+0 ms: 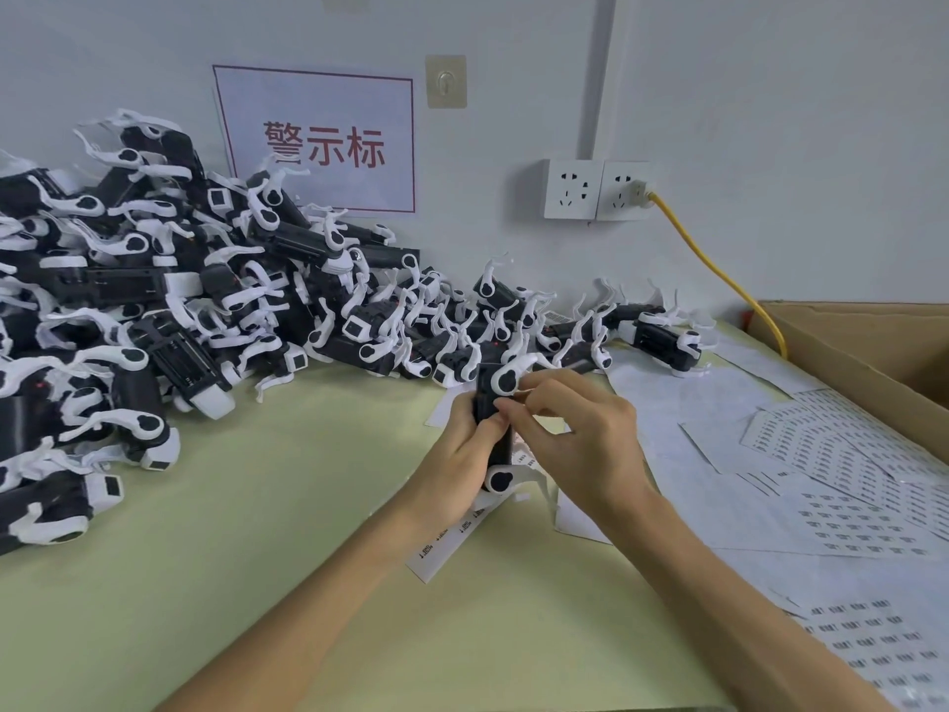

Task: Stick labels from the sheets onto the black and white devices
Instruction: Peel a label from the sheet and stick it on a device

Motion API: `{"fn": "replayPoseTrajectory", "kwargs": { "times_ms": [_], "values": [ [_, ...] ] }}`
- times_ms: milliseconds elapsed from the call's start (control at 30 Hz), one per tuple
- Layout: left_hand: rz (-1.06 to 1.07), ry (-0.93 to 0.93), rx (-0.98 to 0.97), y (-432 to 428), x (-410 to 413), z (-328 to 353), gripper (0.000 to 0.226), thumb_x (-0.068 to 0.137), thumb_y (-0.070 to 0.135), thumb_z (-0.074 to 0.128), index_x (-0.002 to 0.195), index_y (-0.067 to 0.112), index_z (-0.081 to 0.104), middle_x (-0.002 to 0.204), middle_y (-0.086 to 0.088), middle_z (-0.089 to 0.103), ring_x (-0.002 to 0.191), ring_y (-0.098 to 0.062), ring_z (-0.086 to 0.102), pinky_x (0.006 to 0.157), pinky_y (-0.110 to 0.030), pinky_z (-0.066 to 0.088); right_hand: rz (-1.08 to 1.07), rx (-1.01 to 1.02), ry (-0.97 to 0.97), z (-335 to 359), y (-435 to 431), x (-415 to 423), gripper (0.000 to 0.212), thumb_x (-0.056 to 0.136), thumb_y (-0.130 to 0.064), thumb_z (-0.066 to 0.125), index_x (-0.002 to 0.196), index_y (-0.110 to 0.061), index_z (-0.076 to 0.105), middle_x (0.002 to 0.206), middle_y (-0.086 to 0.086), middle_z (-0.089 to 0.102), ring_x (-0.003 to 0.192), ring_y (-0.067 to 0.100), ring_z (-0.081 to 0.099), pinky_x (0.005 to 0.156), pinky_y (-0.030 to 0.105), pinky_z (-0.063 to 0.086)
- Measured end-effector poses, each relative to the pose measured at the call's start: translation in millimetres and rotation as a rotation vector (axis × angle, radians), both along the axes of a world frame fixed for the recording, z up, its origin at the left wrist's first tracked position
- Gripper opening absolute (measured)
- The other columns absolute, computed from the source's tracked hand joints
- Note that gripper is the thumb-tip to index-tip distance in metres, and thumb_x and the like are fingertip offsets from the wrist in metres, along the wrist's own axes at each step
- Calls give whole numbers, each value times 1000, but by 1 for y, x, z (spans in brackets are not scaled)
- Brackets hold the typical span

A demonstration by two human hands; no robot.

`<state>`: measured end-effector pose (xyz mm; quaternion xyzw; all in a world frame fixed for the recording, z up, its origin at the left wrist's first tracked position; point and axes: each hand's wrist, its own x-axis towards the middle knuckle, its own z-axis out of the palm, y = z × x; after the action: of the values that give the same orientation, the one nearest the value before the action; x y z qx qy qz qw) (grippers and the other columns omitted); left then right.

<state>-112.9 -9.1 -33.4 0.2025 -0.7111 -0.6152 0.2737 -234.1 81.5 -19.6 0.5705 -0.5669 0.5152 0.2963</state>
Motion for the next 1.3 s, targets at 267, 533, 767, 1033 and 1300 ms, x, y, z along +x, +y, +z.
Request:
{"fn": "replayPoseTrajectory", "kwargs": {
  "times_ms": [267, 533, 767, 1033, 1300],
  "values": [
    [-12, -39, 29, -1, 3, 4, 19, 109, 33, 41, 121, 26, 54, 110, -5, 68, 85, 5, 64, 68, -9, 47, 22, -13, 37, -1, 1, -5, 24, 80, -2, 85, 65, 1, 66, 82, 6, 76, 66, 15, 67, 58, 24, 51],
    [-14, -93, -29, -3, 6, 8, 15, 107, 32, 45, 119, 28, 54, 95, 5, 61, 75, 7, 58, 65, -5, 43, 66, -1, -103, -2, -2, -8, 16, 84, 1, 80, 72, -1, 69, 70, 5, 70, 62, 13, 61, 58, 32, 53],
    [-38, -63, -70, -6, 10, 18, 46, 76, 56, 64, 105, 19, 69, 99, -15, 71, 84, -13, 65, 74, -27, 49, 118, -107, -343, 14, 13, -26, 8, 87, -14, 71, 85, -8, 67, 91, 0, 69, 87, 17, 66, 73, 26, 54],
    [-2, -49, 126, -13, 12, 19, 55, 98, 66, 42, 110, 21, 71, 100, -7, 75, 78, -21, 69, 61, -27, 52, 634, 763, -845, 19, 17, -49, 37, 96, -39, 57, 123, -18, 71, 119, 13, 72, 103, 28, 71, 73, 35, 58],
    [316, 228, 291, -24, 17, 25, 38, 109, 42, 36, 117, 14, 60, 108, -11, 69, 75, -20, 72, 55, -35, 60, 730, 67, -1669, 27, 37, -88, 51, 96, -34, 65, 131, 1, 57, 123, 25, 63, 92, 43, 71, 62, 37, 61]
  ]
}}
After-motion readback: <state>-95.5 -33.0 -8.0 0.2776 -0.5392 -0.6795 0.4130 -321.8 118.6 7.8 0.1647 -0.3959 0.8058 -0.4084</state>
